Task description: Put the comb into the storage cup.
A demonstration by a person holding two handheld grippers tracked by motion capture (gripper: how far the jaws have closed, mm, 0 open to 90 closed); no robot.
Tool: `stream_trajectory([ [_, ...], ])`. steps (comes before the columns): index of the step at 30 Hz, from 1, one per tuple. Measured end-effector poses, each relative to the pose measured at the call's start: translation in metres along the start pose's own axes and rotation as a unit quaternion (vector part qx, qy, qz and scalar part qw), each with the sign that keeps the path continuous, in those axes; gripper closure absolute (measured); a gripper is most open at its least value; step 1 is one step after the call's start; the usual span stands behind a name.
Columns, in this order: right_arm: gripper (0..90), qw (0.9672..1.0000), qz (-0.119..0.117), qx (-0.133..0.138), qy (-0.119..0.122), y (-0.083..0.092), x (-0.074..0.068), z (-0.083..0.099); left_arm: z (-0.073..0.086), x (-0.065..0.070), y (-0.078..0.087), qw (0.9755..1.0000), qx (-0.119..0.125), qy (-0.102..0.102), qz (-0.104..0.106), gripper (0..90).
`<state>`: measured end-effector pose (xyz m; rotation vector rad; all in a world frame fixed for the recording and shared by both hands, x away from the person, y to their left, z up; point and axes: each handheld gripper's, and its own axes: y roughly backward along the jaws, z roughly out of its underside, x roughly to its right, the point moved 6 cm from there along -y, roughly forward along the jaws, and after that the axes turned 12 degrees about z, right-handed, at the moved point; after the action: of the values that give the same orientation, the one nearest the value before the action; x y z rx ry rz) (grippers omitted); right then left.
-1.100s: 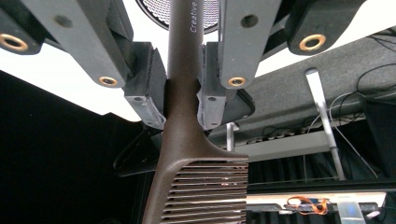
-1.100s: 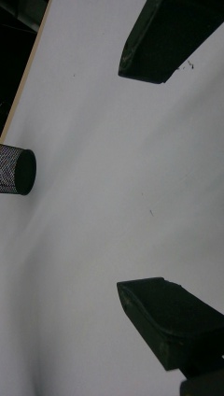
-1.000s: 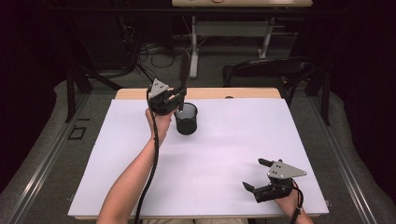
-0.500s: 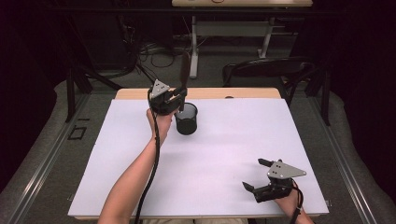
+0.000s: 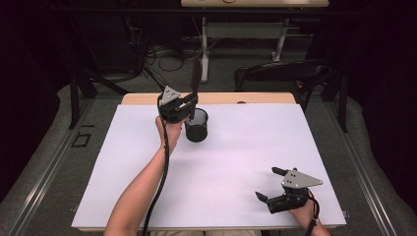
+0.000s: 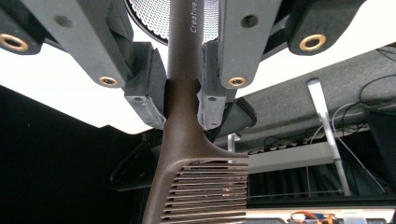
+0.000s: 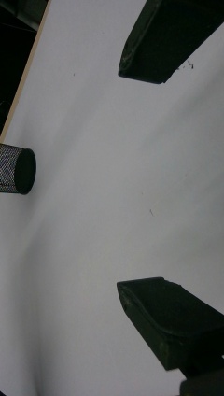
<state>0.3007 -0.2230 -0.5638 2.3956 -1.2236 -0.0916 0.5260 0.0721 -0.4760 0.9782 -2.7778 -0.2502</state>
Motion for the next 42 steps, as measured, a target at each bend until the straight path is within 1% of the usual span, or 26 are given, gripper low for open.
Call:
stream_trajectory([
  [13,0.0,1.0,0.0,0.0,0.002,0.0,0.0,0.0,0.011,0.002,-0.001,0.9999,-0.011,-0.004,0.004,72.5],
  [16,0.0,1.0,0.0,0.0,0.001,0.0,0.0,0.0,0.014,0.002,0.0,0.9998,-0.018,-0.009,0.004,72.5],
  [17,0.0,1.0,0.0,0.0,0.001,0.0,0.0,0.0,0.014,0.002,0.0,0.9998,-0.017,-0.006,0.004,72.5],
  [21,0.0,1.0,0.0,-0.001,-0.001,0.0,0.0,0.0,0.016,0.002,0.0,0.9998,-0.018,-0.009,0.004,72.5],
  [25,0.0,1.0,0.0,-0.001,-0.001,0.0,0.0,0.0,0.019,0.003,0.0,0.9996,-0.024,-0.012,0.006,72.5],
  [28,0.0,1.0,0.001,0.0,0.001,0.0,0.0,0.0,0.022,0.003,0.0,0.9995,-0.029,-0.011,0.009,72.6],
  [33,0.0,1.0,0.0,-0.001,0.0,0.0,0.0,0.0,0.023,0.003,0.0,0.9994,-0.031,-0.016,0.01,72.6],
  [42,0.1,1.0,0.001,0.0,0.002,0.0,0.001,0.0,0.024,0.007,-0.003,0.9984,-0.043,-0.037,0.01,72.6],
])
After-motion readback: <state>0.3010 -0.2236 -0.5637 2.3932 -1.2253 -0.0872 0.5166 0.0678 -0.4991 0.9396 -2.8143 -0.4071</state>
